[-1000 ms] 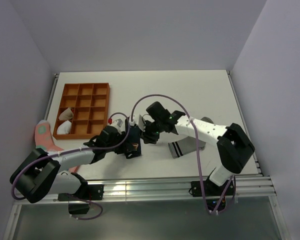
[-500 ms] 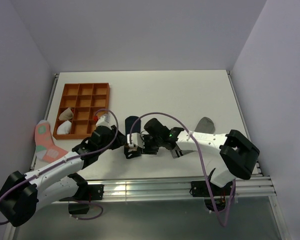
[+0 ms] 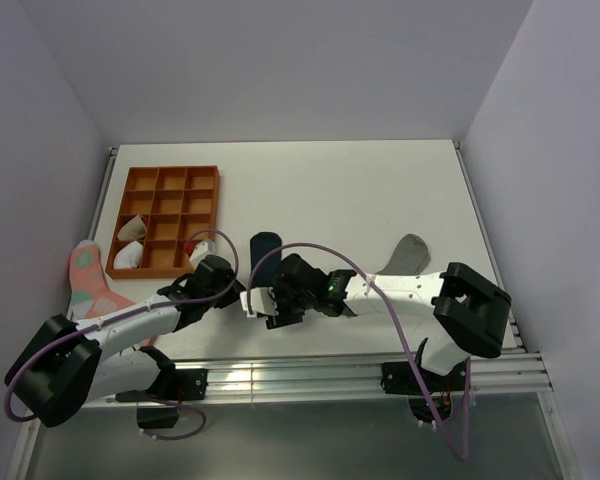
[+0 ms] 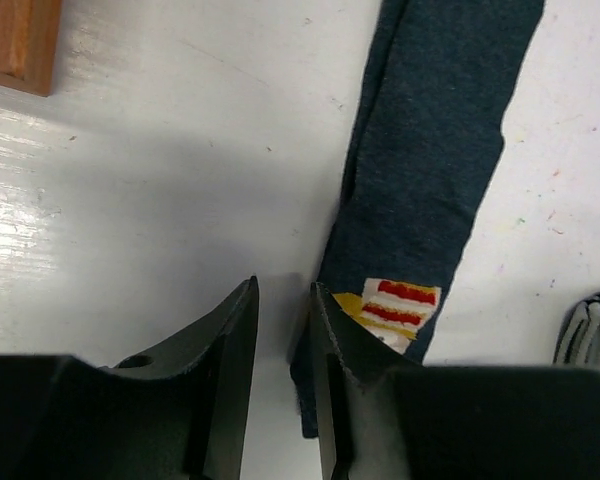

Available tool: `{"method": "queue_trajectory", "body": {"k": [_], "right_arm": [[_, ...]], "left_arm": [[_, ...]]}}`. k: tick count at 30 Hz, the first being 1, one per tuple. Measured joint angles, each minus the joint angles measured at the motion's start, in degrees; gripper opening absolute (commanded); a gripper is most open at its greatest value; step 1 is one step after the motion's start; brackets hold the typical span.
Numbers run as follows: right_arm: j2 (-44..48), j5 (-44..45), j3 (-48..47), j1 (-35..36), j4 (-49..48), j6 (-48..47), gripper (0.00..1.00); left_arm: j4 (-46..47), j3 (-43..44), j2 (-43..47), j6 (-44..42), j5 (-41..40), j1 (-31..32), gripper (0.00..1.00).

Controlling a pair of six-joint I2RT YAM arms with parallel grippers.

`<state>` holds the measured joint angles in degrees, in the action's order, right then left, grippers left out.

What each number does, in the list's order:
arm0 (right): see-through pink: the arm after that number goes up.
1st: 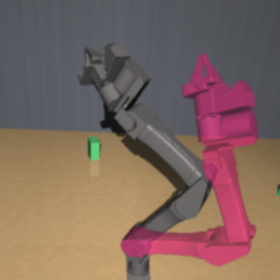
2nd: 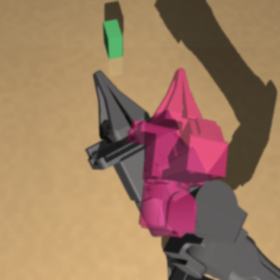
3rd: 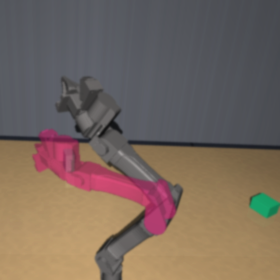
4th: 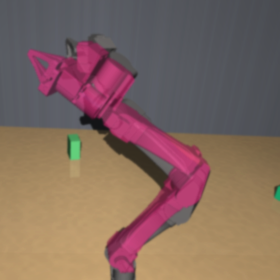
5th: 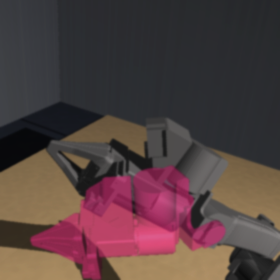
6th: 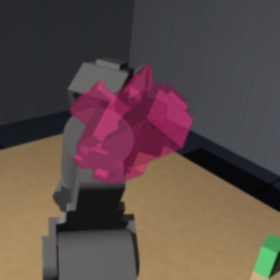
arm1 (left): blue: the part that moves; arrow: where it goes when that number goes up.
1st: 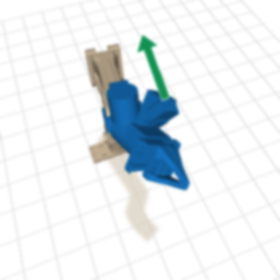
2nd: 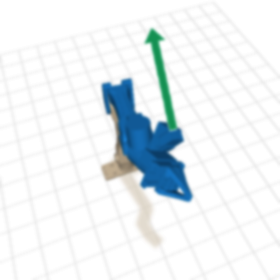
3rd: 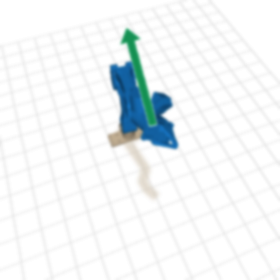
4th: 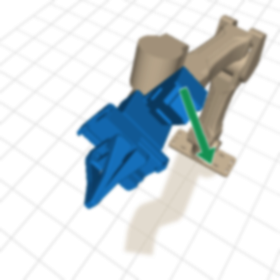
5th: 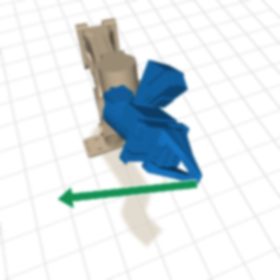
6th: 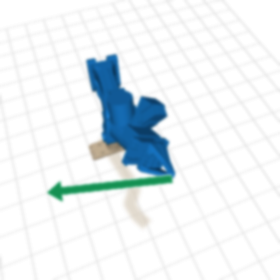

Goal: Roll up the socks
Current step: Roll the sock at the center of the board.

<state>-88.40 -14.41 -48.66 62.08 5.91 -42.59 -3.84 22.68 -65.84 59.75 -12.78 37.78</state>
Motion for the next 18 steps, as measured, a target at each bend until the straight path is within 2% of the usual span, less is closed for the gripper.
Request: {"method": "queue_trajectory", "body": {"k": [12, 16, 18], "right_arm": [[-5.7, 1.4, 0.2, 0.9, -2.5, -0.6, 0.59], [-6.7, 2.2, 0.2, 0.9, -3.4, -0.4, 0.42], [-7.1, 2.9, 0.2, 0.9, -4.0, -0.1, 0.39]], "left_arm": [[3.7, 0.0, -3.0, -0.1, 0.4, -0.5, 0.31], [4.1, 0.0, -3.0, -0.1, 0.9, -0.5, 0.31], [4.6, -0.2, -3.0, -0.2, 0.9, -0.6, 0.31]]}}
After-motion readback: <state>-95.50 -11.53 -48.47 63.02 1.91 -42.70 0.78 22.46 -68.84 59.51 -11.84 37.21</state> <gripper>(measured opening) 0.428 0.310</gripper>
